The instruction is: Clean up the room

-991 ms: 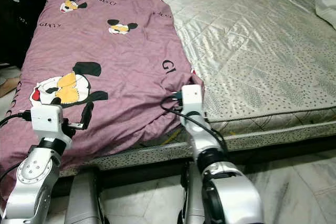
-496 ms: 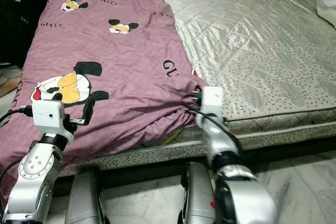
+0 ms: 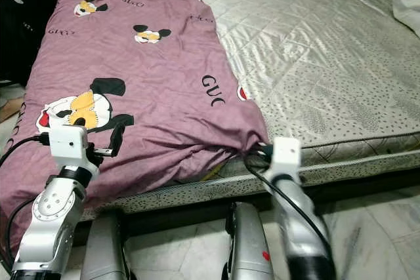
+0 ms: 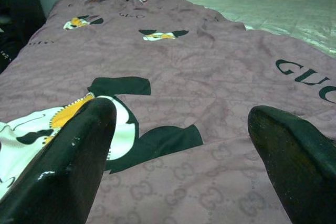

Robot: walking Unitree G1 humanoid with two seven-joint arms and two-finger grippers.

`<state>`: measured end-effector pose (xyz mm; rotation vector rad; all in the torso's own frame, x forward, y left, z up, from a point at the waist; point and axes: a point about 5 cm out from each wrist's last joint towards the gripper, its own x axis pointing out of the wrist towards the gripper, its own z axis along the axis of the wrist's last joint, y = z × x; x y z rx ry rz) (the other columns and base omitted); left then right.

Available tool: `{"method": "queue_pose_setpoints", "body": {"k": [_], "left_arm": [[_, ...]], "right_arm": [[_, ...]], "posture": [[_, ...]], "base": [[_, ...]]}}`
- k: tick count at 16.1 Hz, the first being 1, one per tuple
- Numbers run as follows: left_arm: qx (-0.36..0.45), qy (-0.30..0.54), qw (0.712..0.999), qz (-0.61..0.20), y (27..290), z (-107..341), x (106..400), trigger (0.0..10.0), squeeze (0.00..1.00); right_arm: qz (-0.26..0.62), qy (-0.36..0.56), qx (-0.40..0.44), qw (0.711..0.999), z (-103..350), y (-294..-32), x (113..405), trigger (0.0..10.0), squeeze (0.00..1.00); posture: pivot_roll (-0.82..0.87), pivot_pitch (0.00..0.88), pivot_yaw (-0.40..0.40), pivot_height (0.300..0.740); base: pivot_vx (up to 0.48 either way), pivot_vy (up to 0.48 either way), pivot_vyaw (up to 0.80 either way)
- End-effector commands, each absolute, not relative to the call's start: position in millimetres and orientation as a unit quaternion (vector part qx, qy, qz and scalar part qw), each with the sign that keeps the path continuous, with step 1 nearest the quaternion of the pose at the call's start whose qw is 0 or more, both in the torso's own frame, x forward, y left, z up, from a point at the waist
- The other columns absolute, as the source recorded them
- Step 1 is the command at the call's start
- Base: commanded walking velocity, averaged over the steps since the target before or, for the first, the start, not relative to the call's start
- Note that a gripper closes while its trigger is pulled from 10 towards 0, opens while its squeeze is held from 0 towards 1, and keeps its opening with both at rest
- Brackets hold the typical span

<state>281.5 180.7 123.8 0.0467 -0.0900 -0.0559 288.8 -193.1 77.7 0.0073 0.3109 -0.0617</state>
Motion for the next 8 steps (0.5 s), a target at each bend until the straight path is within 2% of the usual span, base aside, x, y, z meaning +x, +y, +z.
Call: {"method": "queue_pose_setpoints", "body": {"k": [1,3,5,7,8], "left_arm": [[0.019,-0.04,0.999,-0.023,183,121,282,10.0,0.0],[0.015,-0.04,0.999,-0.021,182,119,283,10.0,0.0],[0.014,-0.041,0.999,-0.022,181,119,283,10.0,0.0],[0.013,-0.043,0.999,-0.023,180,119,285,10.0,0.0],[0.012,-0.043,0.999,-0.023,181,119,285,10.0,0.0]], "right_arm": [[-0.038,0.165,-0.011,0.986,79,-204,279,0.0,0.0],[-0.059,0.183,-0.029,0.981,81,-223,258,0.0,0.0],[-0.065,0.192,-0.04,0.978,82,-231,246,0.0,0.0],[-0.062,0.232,-0.075,0.968,79,-247,210,0.0,0.0],[-0.061,0.237,-0.079,0.966,79,-248,206,0.0,0.0]], "posture": [[-0.06,0.137,-0.028,0.508],[-0.06,0.138,-0.028,0.508],[-0.06,0.138,-0.028,0.508],[-0.11,0.146,-0.039,0.508],[-0.11,0.146,-0.039,0.508]], "base": [[0.0,0.0,0.0],[0.0,0.0,0.0],[0.0,0.0,0.0],[0.0,0.0,0.0],[0.0,0.0,0.0]]}}
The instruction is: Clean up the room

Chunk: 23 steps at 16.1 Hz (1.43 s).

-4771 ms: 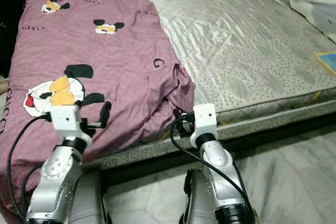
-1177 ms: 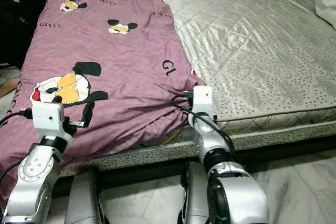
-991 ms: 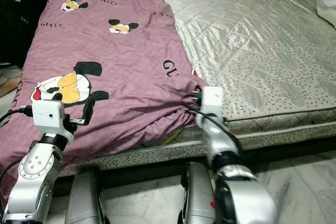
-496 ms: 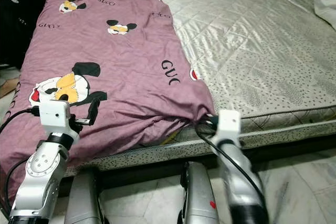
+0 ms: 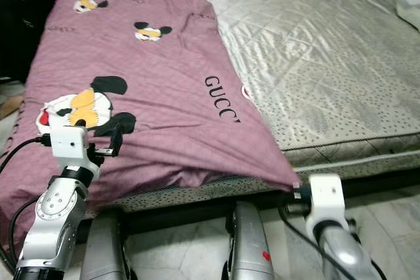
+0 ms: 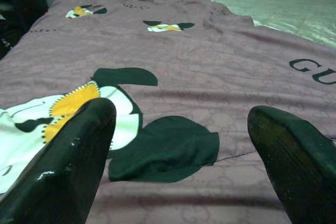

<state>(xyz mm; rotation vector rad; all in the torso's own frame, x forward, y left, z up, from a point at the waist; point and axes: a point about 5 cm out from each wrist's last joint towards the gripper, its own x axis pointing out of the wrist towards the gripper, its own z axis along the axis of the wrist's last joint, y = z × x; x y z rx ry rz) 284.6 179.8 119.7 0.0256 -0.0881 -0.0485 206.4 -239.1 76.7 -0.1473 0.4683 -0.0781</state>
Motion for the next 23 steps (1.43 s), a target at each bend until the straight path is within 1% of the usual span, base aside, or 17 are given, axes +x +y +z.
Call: {"method": "queue_pose_setpoints", "body": {"k": [1,2,5,6,8,9,10,11,12,13,14,16,17,19,20,21,23], "left_arm": [[0.012,-0.043,0.999,-0.024,181,119,285,10.0,0.0],[0.013,-0.042,0.999,-0.026,180,118,285,10.0,0.0],[0.013,-0.04,0.999,-0.032,178,118,288,10.0,0.0],[0.014,-0.036,0.999,-0.035,178,117,289,10.0,0.0],[0.014,-0.031,0.999,-0.036,180,116,289,10.0,0.0],[0.013,-0.027,0.999,-0.036,182,114,289,10.0,0.0],[0.012,-0.026,0.999,-0.036,182,114,288,10.0,0.0],[0.011,-0.024,0.999,-0.039,180,112,287,10.0,0.0],[0.009,-0.022,0.999,-0.044,177,111,287,10.0,0.0],[0.007,-0.019,0.999,-0.049,175,110,287,10.0,0.0],[0.003,-0.017,0.998,-0.057,172,110,287,10.0,0.0],[-0.001,-0.014,0.997,-0.072,170,111,288,10.0,0.0],[-0.006,-0.009,0.997,-0.079,169,109,286,10.0,0.0],[-0.005,-0.012,0.997,-0.075,169,110,285,10.0,0.0],[-0.005,-0.023,0.998,-0.05,172,112,283,10.0,0.0],[-0.006,-0.026,0.999,-0.037,174,112,280,10.0,0.0],[-0.006,-0.029,0.999,-0.017,175,113,268,10.0,0.0]], "right_arm": [[-0.061,0.27,-0.095,0.956,72,-256,188,0.0,0.0],[-0.05,0.296,-0.105,0.948,64,-257,183,0.0,0.0],[-0.005,0.34,-0.13,0.931,51,-255,179,0.0,0.0],[0.008,0.356,-0.158,0.921,44,-259,179,0.0,0.0],[0.013,0.376,-0.175,0.91,37,-265,177,0.0,0.0],[-0.028,0.353,-0.192,0.915,40,-277,184,2.1,0.0],[-0.046,0.332,-0.199,0.921,45,-281,190,2.1,0.0],[-0.058,0.283,-0.203,0.936,56,-280,203,10.0,0.0],[-0.062,0.23,-0.205,0.949,71,-276,219,10.0,0.02],[-0.066,0.194,-0.21,0.956,83,-273,229,10.0,0.62],[-0.069,0.166,-0.213,0.96,95,-268,238,10.0,1.0],[-0.074,0.109,-0.2,0.971,117,-257,254,10.0,1.0],[-0.065,0.075,-0.18,0.979,124,-248,260,10.0,1.0],[-0.047,0.05,-0.167,0.984,130,-238,263,10.0,1.0],[-0.005,0.023,-0.134,0.991,139,-219,271,10.0,1.0],[0.013,0.019,-0.124,0.992,140,-211,275,10.0,1.0],[0.075,0.035,-0.098,0.992,134,-186,285,10.0,1.0]], "posture": [[-0.12,0.15,-0.036,0.508],[-0.12,0.151,-0.035,0.508],[-0.11,0.15,-0.031,0.508],[-0.11,0.146,-0.035,0.508],[-0.11,0.143,-0.037,0.508],[-0.11,0.143,-0.037,0.508],[-0.11,0.143,-0.037,0.508],[-0.11,0.143,-0.037,0.508],[-0.11,0.137,-0.038,0.508],[-0.11,0.134,-0.037,0.508],[-0.11,0.134,-0.037,0.508],[-0.1,0.128,-0.038,0.508],[-0.1,0.13,-0.038,0.508],[-0.09,0.131,-0.04,0.508],[-0.09,0.134,-0.037,0.508],[-0.08,0.134,-0.035,0.508],[-0.06,0.138,-0.03,0.508]], "base": [[0.0,0.0,0.0],[0.0,0.0,0.0],[0.0,0.0,0.0],[0.0,0.0,0.0],[0.0,0.0,0.0],[0.0,0.0,0.0],[0.0,0.0,0.0],[0.0,0.0,0.0],[0.0,0.0,0.0],[0.0,0.0,0.0],[0.0,0.0,0.0],[0.0,0.0,0.0],[0.0,0.0,0.0],[0.0,0.0,0.0],[0.0,0.0,0.0],[0.0,0.0,0.0],[0.0,0.0,0.0]]}}
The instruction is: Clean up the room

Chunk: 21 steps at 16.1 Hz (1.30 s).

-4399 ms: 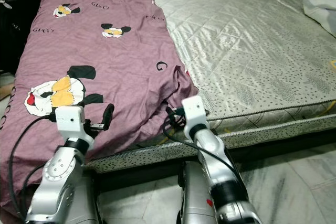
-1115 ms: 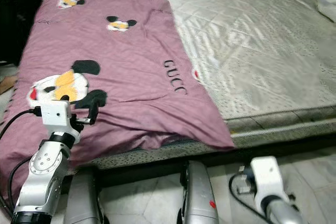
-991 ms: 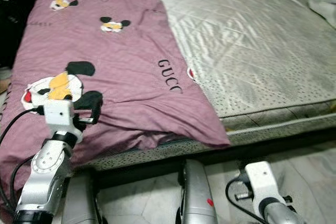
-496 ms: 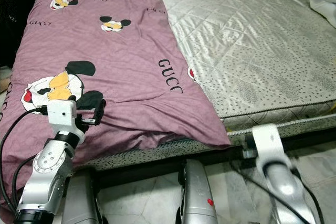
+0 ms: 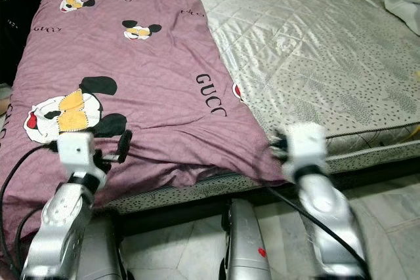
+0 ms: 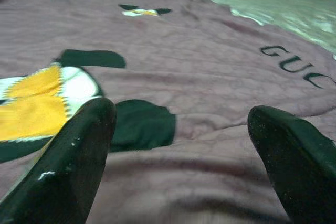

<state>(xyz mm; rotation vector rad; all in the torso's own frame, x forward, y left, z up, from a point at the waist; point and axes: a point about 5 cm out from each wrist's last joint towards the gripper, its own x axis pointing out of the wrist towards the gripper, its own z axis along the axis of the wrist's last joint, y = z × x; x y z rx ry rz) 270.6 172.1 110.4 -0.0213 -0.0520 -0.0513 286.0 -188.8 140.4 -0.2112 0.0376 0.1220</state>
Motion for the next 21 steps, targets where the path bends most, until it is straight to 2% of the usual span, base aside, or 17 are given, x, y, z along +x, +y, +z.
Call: {"method": "queue_pose_setpoints", "body": {"k": [1,5,6,8,9,11,12,14,18,21], "left_arm": [[-0.004,-0.029,1.0,-0.011,175,112,263,10.0,0.0],[-0.003,-0.023,1.0,0.006,183,113,248,10.0,0.0],[-0.001,-0.022,1.0,0.008,184,113,246,10.0,0.0],[0.019,0.013,0.999,0.027,196,102,217,10.0,0.0],[0.022,0.016,0.999,0.034,198,102,213,10.0,0.0],[0.019,0.012,0.999,0.048,200,104,216,10.0,0.0],[0.018,0.011,0.999,0.046,198,105,217,10.0,0.0],[0.017,0.012,0.999,0.037,196,106,221,10.0,0.0],[0.023,0.007,0.999,0.03,198,110,229,10.0,0.0],[0.027,-0.001,0.999,0.028,201,114,236,10.0,0.0]], "right_arm": [[0.101,0.042,-0.086,0.99,131,-173,291,10.0,1.0],[0.201,0.079,-0.054,0.975,118,-118,319,10.0,1.0],[0.205,0.082,-0.048,0.974,117,-114,321,10.0,1.0],[0.255,0.153,-0.072,0.952,94,-99,318,10.0,1.0],[0.268,0.186,-0.082,0.942,82,-101,313,10.0,1.0],[0.277,0.246,-0.094,0.924,65,-121,297,10.0,1.0],[0.263,0.258,-0.096,0.925,62,-136,290,10.0,1.0],[0.228,0.295,-0.114,0.921,54,-177,265,10.0,1.0],[0.18,0.323,-0.145,0.918,47,-213,239,10.0,1.0],[0.134,0.315,-0.198,0.919,51,-241,233,10.0,1.0]], "posture": [[-0.05,0.14,-0.028,0.508],[0.0,0.157,-0.026,0.508],[0.0,0.157,-0.026,0.508],[0.04,0.176,-0.035,0.508],[0.04,0.178,-0.039,0.508],[0.04,0.182,-0.046,0.508],[0.02,0.184,-0.047,0.508],[0.0,0.187,-0.038,0.508],[-0.02,0.182,-0.014,0.508],[-0.03,0.163,-0.007,0.508]], "base": [[0.0,0.0,0.0],[0.0,0.0,0.0],[0.0,0.0,0.0],[0.0,0.0,0.0],[0.0,0.0,0.0],[0.0,0.0,0.0],[0.0,0.0,0.0],[0.0,0.0,0.0],[0.0,0.0,0.0],[0.0,0.0,0.0]]}}
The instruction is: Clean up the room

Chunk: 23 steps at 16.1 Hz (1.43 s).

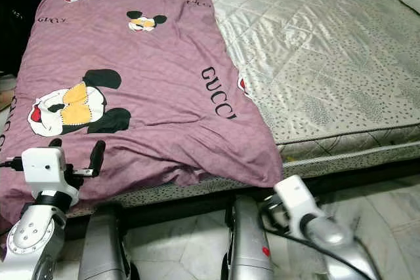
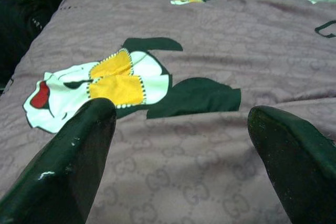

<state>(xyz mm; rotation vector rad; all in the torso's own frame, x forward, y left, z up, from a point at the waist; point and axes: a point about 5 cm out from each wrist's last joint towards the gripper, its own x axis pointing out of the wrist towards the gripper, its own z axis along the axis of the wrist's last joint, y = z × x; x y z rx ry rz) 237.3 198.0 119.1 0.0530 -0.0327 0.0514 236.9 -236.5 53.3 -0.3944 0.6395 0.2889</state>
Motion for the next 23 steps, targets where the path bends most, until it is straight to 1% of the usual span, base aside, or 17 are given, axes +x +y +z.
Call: {"method": "queue_pose_setpoints", "body": {"k": [1,4,7,8,9,10,11,13,14,15,16,17,18,19,21,23], "left_arm": [[0.027,-0.003,0.999,0.027,200,115,237,10.0,0.0],[0.027,-0.005,0.999,0.025,200,114,240,10.0,0.0],[0.028,-0.006,0.999,0.024,201,114,242,10.0,0.0],[0.029,-0.006,0.999,0.023,201,114,243,10.0,0.0],[0.031,-0.008,0.999,0.024,202,114,245,10.0,0.0],[0.035,-0.011,0.999,0.026,203,116,249,10.0,0.0],[0.037,-0.017,0.999,0.029,203,118,255,10.0,0.0],[0.038,-0.022,0.999,0.031,202,120,262,10.0,0.0],[0.038,-0.033,0.998,0.031,200,124,271,10.0,0.0],[0.034,-0.041,0.998,0.031,198,129,278,10.0,0.0],[0.032,-0.047,0.998,0.029,197,131,282,10.0,0.0],[0.027,-0.059,0.998,0.027,196,136,287,10.0,0.0],[0.023,-0.064,0.997,0.025,195,138,290,10.0,0.0],[0.016,-0.07,0.997,0.021,192,140,295,10.0,0.0],[0.007,-0.081,0.997,0.016,188,142,303,10.0,0.0],[-0.003,-0.094,0.996,0.0,181,146,319,10.0,0.0]], "right_arm": [[0.122,0.315,-0.215,0.916,50,-248,232,10.0,1.0],[0.071,0.341,-0.228,0.909,38,-273,217,10.0,1.0],[0.046,0.366,-0.24,0.898,26,-288,197,10.0,1.0],[0.013,0.377,-0.233,0.896,20,-298,189,10.0,1.0],[-0.045,0.37,-0.219,0.902,20,-310,186,10.0,1.0],[-0.114,0.299,-0.198,0.927,39,-319,200,10.0,1.0],[-0.16,0.186,-0.162,0.956,73,-316,228,10.0,1.0],[-0.164,0.088,-0.129,0.974,106,-303,256,10.0,1.0],[-0.142,0.026,-0.11,0.983,132,-282,280,10.0,1.0],[-0.112,-0.014,-0.09,0.99,147,-261,295,10.0,1.0],[-0.095,-0.027,-0.073,0.992,151,-250,301,10.0,1.0],[-0.058,-0.038,-0.029,0.997,151,-229,310,10.0,0.98],[-0.038,-0.042,-0.014,0.998,150,-218,312,10.0,0.78],[-0.016,-0.044,0.008,0.999,148,-203,318,10.0,0.02],[0.014,-0.044,0.045,0.998,146,-182,327,10.0,0.0],[0.035,-0.07,0.084,0.993,151,-158,341,10.0,0.0]], "posture": [[-0.03,0.155,-0.006,0.508],[-0.03,0.137,-0.003,0.508],[-0.04,0.131,-0.001,0.508],[-0.04,0.13,0.001,0.508],[-0.04,0.128,0.005,0.508],[-0.05,0.127,0.009,0.508],[-0.05,0.119,0.015,0.508],[-0.06,0.105,0.016,0.508],[-0.05,0.081,0.015,0.508],[-0.05,0.068,0.014,0.508],[-0.05,0.053,0.013,0.508],[-0.05,0.029,0.015,0.508],[-0.04,0.009,0.017,0.508],[-0.04,0.0,0.026,0.508],[-0.05,0.0,0.043,0.508],[-0.05,0.0,0.055,0.508]], "base": [[0.0,0.0,0.0],[0.0,0.0,0.0],[0.0,0.0,0.0],[0.0,0.0,0.0],[0.0,0.0,0.0],[0.0,0.0,0.0],[0.0,0.0,0.0],[0.0,0.0,0.0],[0.0,0.0,0.0],[0.0,0.0,0.0],[0.0,0.0,0.0],[0.0,0.0,0.0],[0.0,0.0,0.0],[0.0,0.0,0.0],[0.0,0.0,0.0],[0.0,0.0,0.0]]}}
